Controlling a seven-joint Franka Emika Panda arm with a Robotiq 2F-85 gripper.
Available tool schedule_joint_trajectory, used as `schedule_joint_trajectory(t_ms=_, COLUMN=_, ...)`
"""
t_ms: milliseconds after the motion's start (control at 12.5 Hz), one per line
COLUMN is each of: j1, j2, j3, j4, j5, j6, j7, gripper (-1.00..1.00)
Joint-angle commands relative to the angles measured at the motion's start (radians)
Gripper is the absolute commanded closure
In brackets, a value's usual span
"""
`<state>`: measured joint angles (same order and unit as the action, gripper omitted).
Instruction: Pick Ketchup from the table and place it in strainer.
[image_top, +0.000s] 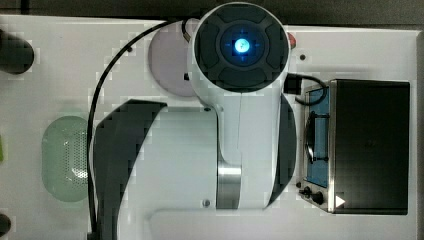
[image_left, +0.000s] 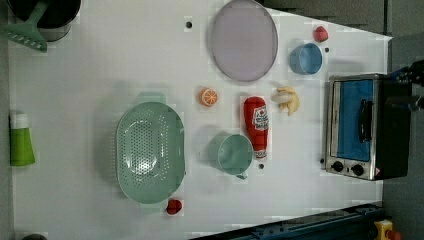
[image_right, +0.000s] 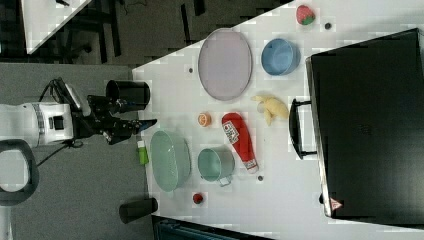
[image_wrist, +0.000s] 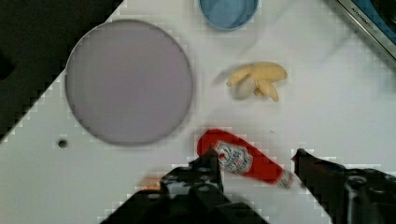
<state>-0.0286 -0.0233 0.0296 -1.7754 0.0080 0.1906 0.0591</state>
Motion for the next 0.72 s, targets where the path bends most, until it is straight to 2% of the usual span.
schedule_joint_trajectory(t_ms=80, j1=-0.102, j2=-0.214, j3=0.052, j4=-0.125, j5=0.018, j6=-0.133, j7=-0.071, gripper=-0.59)
schedule_joint_trajectory(t_ms=240, j1=-0.102, j2=-0.211, j3=0.053, j4=-0.143, j5=0.019, j6=-0.132, j7=-0.071, gripper=-0.99)
schedule_joint_trajectory(t_ms=480, j1=-0.097, j2=-0.178, j3=0.070, j4=-0.191, j5=0.020, j6=-0.098, j7=-0.155, gripper=-1.00)
schedule_joint_trajectory(t_ms=720, j1=-0.095, j2=-0.112, j3=0.099, j4=-0.249, j5=0.020, j6=0.014, j7=-0.380, gripper=-1.00)
